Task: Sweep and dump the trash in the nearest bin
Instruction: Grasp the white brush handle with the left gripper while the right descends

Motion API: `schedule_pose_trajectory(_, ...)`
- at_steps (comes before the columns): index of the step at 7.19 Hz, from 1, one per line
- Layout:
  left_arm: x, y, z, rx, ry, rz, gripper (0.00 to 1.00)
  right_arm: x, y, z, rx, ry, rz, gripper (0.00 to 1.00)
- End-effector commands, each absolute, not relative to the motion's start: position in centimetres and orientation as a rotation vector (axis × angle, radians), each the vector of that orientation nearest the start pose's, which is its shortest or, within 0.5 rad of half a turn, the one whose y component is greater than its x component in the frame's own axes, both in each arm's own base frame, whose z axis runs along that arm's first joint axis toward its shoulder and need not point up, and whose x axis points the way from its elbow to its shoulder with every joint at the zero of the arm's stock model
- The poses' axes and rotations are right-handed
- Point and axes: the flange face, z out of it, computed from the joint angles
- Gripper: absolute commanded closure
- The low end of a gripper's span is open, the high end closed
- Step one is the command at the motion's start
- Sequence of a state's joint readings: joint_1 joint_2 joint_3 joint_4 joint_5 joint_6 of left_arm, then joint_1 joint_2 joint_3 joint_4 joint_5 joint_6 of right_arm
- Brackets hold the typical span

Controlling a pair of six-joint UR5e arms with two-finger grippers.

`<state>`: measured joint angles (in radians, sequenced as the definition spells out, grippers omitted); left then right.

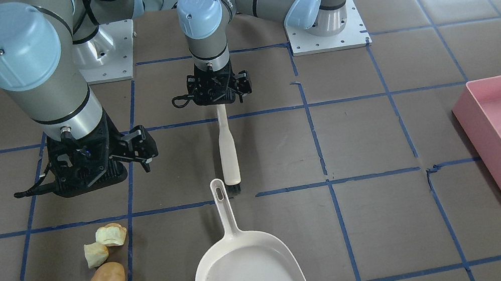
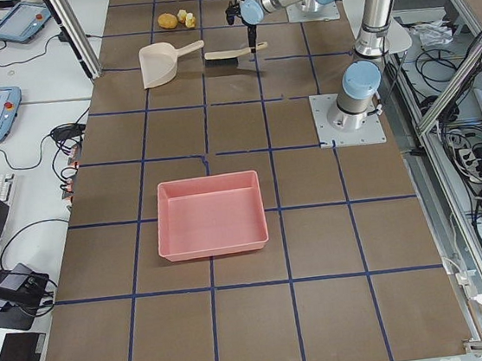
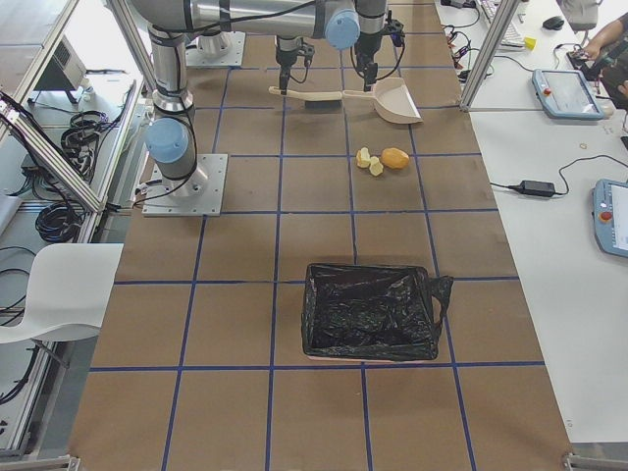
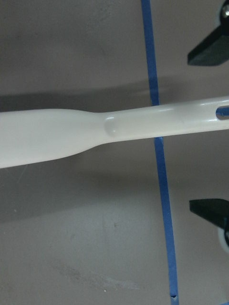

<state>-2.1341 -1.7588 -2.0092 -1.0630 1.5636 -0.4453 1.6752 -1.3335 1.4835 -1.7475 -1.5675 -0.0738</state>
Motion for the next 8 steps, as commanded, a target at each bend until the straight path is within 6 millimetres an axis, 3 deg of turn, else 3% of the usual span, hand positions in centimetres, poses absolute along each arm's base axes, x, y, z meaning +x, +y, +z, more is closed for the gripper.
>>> schedule_pose_trajectory(1,-38.1,-32.9,22.4,0.209,3.091,0.232,0.07,20.9,-56.7,41.1,-0.362,3.118,-0.041,0.0)
schedule_pose_trajectory(4,-38.1,-32.9,22.4,0.216,3.088,0.226,0.07,21.0,-57.4,40.1,-0.363,3.118,-0.053,0.0)
schedule_pose_trajectory(5,-38.1,-32.9,22.4,0.214,3.085,0.224,0.14,21.0,-57.4,40.1,-0.363,3.118,-0.051,0.0)
schedule_pose_trajectory(6,-38.1,-33.0,22.5,0.217,3.091,0.212,0.29,21.0,-57.4,40.0,-0.363,3.117,-0.048,0.0)
schedule_pose_trajectory(8,-38.1,-33.0,22.5,0.217,3.091,0.206,0.45,21.1,-57.3,40.0,-0.367,3.116,-0.048,0.0)
